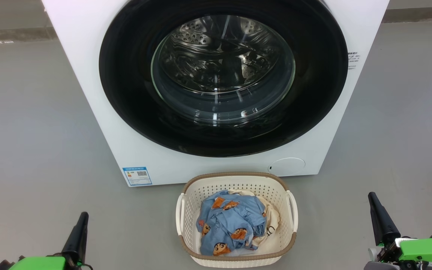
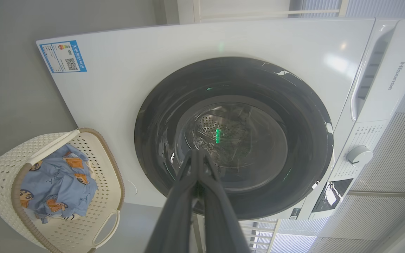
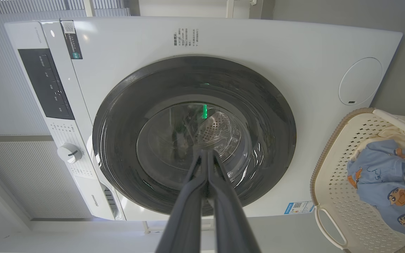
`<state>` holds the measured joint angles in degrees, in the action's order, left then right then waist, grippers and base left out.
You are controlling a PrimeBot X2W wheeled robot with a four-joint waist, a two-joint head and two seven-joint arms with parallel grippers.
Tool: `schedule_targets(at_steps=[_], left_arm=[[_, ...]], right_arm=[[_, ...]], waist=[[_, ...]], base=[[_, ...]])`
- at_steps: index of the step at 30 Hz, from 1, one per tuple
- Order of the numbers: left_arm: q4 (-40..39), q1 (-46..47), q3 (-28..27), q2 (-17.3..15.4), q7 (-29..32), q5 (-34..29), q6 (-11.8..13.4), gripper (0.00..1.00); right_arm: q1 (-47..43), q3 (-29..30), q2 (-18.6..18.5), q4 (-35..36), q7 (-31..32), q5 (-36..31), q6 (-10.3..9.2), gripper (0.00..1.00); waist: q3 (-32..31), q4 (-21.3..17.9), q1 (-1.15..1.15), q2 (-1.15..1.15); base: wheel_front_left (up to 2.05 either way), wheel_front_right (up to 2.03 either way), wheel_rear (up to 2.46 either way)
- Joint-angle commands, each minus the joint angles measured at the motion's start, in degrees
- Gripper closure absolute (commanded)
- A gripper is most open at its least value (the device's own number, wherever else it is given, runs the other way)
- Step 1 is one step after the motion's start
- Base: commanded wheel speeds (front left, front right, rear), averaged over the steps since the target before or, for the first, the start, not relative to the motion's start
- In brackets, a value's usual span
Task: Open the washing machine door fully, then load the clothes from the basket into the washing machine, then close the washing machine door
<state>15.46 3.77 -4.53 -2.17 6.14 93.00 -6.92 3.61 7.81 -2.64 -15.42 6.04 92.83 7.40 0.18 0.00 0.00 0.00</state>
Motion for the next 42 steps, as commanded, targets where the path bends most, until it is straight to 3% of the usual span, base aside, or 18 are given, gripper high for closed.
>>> schedule_targets(at_steps=[1, 14, 15, 20, 27, 32, 42], left_arm=[[-1.44, 2.42, -2.02, -0.73, 0.37, -0.86, -0.57, 1.00], [-1.44, 2.42, -2.02, -0.73, 0.38, -0.86, -0.57, 1.00], [0.04, -0.01, 0.01, 0.01, -0.01, 0.00, 0.01, 0.00], [3.21, -2.48, 0.49, 1.38, -0.06, 0.08, 0.11, 0.00], [2.98, -2.41, 1.24, 1.36, -1.19, -0.30, 0.07, 0.00], [2.67, -2.45, 1.65, 1.29, -1.86, -0.55, 0.05, 0.00], [1.61, -2.15, 2.47, 1.12, -3.54, -2.28, 0.00, 0.00]], right_arm=[[2.58, -1.26, -0.26, 1.40, 0.47, -0.69, 0.09, 1.00], [2.58, -1.25, -0.26, 1.40, 0.48, -0.70, 0.09, 1.00], [-0.01, 0.00, 0.01, -0.04, -0.01, 0.00, 0.00, 0.00], [-2.00, -0.03, 0.86, -3.36, -0.10, 0.01, 0.00, 0.00], [-2.37, -0.29, 0.84, -2.21, -1.21, -0.45, 0.00, 0.00], [-2.75, -0.43, 0.80, -1.29, -1.88, -0.78, 0.01, 0.00], [-3.19, -0.87, 0.71, 1.00, -3.56, -2.36, 0.01, 0.00]], waist=[[0.00, 0.00, 0.00, 0.00], [0.00, 0.00, 0.00, 0.00], [0.00, 0.00, 0.00, 0.00], [0.02, -0.01, 0.00, 0.00], [-0.02, 0.00, 0.13, 0.00], [0.08, 0.01, 0.02, 0.00], [0.28, 0.04, 0.00, 0.00]], base=[[0.00, 0.00, 0.00], [0.00, 0.00, 0.00], [0.00, 0.00, 0.00], [0.00, 0.00, 0.00], [0.00, 0.00, 0.00], [0.00, 0.00, 0.00], [0.00, 0.00, 0.00]])
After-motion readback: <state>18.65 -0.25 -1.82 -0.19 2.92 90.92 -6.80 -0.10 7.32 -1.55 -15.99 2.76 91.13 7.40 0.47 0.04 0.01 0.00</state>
